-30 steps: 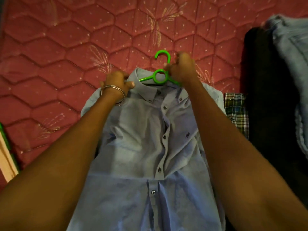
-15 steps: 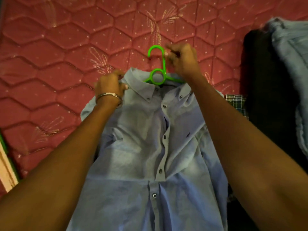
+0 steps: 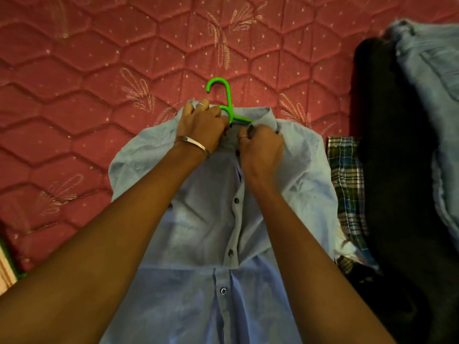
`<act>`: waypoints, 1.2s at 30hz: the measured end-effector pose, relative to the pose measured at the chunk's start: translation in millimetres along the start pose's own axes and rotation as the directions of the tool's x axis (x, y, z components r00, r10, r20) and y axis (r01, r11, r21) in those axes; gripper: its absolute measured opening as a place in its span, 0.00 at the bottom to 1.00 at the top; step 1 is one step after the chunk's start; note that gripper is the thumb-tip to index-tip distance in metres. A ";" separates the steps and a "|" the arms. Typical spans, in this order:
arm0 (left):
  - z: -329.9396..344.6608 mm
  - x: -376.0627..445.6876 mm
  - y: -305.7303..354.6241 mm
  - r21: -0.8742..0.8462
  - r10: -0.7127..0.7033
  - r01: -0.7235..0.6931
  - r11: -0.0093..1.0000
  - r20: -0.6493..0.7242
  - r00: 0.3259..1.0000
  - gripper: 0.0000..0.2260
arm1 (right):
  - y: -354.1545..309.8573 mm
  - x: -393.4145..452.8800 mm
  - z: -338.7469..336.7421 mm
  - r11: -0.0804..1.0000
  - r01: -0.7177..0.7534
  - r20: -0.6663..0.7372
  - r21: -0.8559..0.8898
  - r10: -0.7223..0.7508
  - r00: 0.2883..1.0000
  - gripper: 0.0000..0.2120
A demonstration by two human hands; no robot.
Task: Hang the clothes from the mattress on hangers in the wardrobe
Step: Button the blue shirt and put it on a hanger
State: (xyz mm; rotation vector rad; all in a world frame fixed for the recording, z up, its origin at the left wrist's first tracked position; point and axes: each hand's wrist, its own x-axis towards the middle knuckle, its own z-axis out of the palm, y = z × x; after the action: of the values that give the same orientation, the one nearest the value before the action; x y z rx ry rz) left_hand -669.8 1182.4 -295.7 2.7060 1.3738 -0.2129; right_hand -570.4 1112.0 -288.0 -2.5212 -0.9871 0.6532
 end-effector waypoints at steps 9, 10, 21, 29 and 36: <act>-3.3 3.9 -6.6 -0.343 -0.248 0.250 0.906 0.050 0.967 0.09 | 3.7 -7.1 14.0 0.909 0.218 -0.183 0.355 -0.161 0.970 0.04; -4.6 4.9 -7.5 -0.482 -0.282 0.285 0.828 0.080 0.956 0.09 | 5.3 -8.0 17.2 0.906 0.284 -0.191 0.313 -0.233 0.954 0.06; -19.5 2.3 -0.8 -0.822 -0.273 0.447 0.353 0.367 0.889 0.07 | 12.4 -12.9 22.7 0.802 0.195 -0.176 0.565 -0.114 0.978 0.09; -11.1 6.0 -2.2 -0.812 -0.292 0.492 0.314 0.410 0.864 0.08 | 20.3 -6.9 19.7 0.550 -0.062 0.134 0.833 -0.090 0.987 0.07; -8.1 4.5 2.7 -0.841 -0.326 0.472 0.263 0.383 0.865 0.10 | 14.9 1.7 18.1 0.437 -0.245 0.277 0.865 -0.010 0.961 0.03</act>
State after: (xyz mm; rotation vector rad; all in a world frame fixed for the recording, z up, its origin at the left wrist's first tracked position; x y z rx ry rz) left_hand -664.3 1185.6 -288.4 1.3254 1.4635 0.2911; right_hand -570.9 1105.6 -310.7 -1.5344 -0.3074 1.1729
